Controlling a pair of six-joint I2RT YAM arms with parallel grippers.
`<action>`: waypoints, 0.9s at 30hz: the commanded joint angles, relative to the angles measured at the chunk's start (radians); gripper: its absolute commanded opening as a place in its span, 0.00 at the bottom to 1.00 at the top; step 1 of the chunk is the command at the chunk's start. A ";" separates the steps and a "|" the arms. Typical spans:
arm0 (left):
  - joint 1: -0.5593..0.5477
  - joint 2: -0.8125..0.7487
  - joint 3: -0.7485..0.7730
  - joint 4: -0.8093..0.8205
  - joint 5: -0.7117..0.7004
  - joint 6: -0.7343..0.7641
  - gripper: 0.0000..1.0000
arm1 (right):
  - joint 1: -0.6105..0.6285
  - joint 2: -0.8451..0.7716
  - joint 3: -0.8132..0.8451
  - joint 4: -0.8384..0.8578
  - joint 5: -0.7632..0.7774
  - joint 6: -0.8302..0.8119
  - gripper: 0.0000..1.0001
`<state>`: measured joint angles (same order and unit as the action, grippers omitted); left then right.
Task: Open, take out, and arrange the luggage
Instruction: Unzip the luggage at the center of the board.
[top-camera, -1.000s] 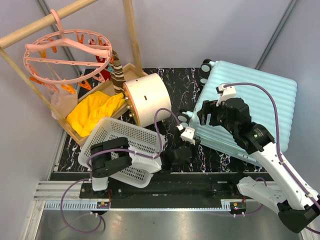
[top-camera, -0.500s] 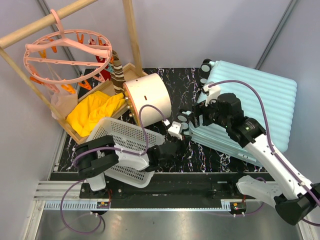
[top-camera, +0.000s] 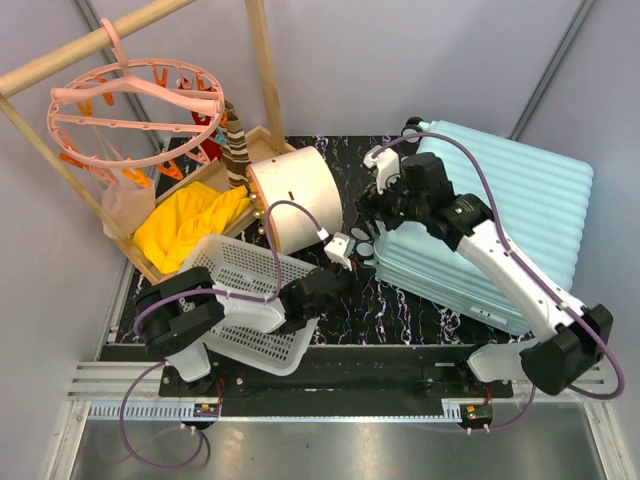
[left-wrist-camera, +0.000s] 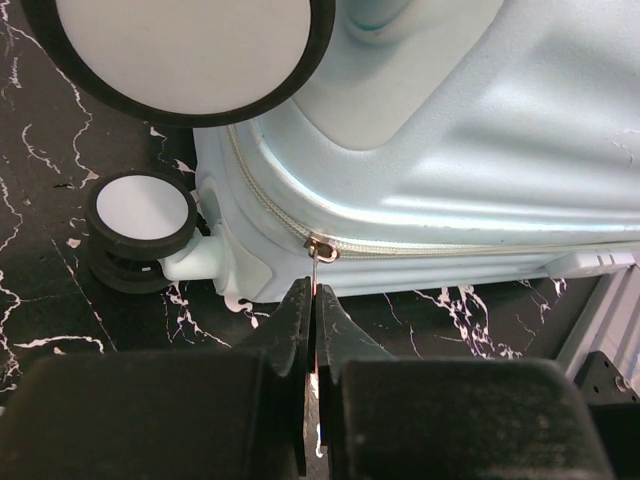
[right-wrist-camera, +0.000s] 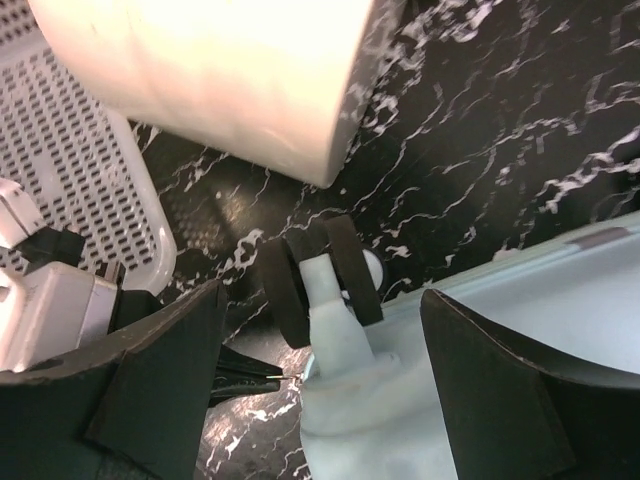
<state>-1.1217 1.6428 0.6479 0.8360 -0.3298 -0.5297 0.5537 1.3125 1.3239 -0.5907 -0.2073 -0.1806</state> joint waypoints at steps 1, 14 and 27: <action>0.045 -0.057 -0.050 0.100 -0.006 0.022 0.00 | 0.003 0.073 0.073 -0.076 -0.099 -0.063 0.88; 0.095 -0.081 -0.073 0.097 0.109 0.013 0.00 | 0.029 0.231 0.123 -0.142 -0.087 -0.102 0.85; 0.109 -0.113 -0.119 0.092 0.140 0.005 0.00 | 0.094 0.240 0.080 -0.130 0.097 -0.120 0.61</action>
<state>-1.0405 1.5909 0.5716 0.8921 -0.1474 -0.5339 0.6460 1.5730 1.4254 -0.6670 -0.2085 -0.3107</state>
